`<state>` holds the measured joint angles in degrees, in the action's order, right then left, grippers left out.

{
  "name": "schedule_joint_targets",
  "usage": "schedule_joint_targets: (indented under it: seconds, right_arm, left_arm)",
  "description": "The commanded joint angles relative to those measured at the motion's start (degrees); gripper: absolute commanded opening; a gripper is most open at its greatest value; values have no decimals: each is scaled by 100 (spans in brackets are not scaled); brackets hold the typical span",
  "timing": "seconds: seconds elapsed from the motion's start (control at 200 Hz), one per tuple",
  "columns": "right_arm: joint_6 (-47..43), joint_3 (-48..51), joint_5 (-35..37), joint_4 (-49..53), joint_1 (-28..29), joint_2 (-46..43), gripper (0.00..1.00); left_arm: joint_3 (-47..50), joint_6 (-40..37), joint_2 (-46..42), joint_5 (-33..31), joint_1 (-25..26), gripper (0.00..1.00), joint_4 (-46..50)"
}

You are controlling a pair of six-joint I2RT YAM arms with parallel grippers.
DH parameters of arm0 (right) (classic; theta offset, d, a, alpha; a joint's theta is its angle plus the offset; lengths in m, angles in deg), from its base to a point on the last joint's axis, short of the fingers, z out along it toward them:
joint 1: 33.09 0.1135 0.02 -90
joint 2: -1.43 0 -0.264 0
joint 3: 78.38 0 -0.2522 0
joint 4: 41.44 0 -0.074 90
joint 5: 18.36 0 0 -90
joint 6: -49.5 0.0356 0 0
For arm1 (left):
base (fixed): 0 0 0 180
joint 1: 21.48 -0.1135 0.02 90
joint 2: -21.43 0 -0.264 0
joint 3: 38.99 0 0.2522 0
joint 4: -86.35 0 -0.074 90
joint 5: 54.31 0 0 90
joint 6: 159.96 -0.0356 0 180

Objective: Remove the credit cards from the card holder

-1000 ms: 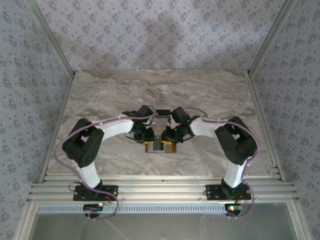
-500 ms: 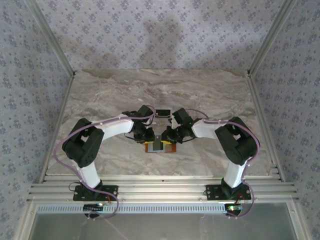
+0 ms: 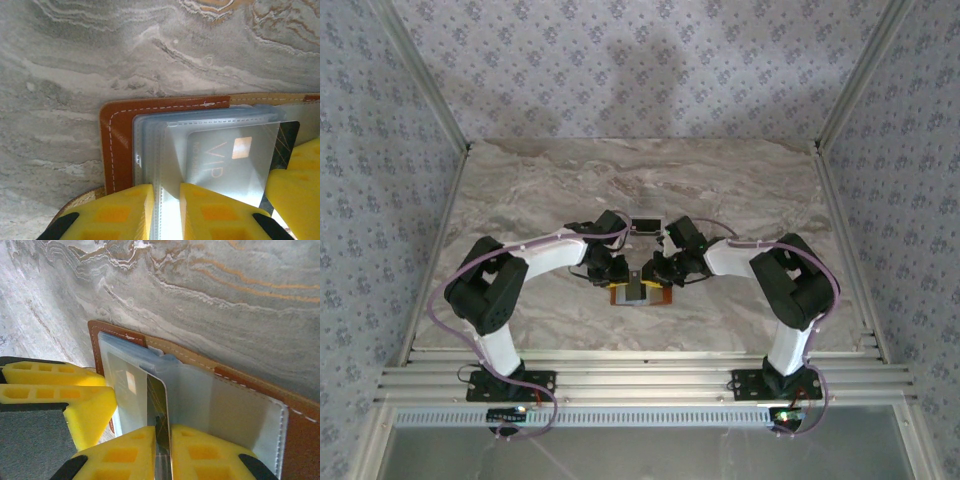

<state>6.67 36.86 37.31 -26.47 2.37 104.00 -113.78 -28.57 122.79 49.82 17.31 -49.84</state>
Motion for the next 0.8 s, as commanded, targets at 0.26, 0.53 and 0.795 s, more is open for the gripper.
schedule_joint_targets:
  seconds: [0.26, 0.53, 0.795]
  right_arm:
    - [-139, 143, 145, 211, -145, -188, 9]
    - [-818, -95, 754, 1408, -249, -517, 7]
    - [-1064, -386, 1217, 2230, -277, -677, 5]
  left_arm:
    - [48, -121, 156, -164, 42, 23, 371]
    - [54, -119, 156, -162, 47, 23, 371]
    - [61, -96, 105, -165, 46, 23, 371]
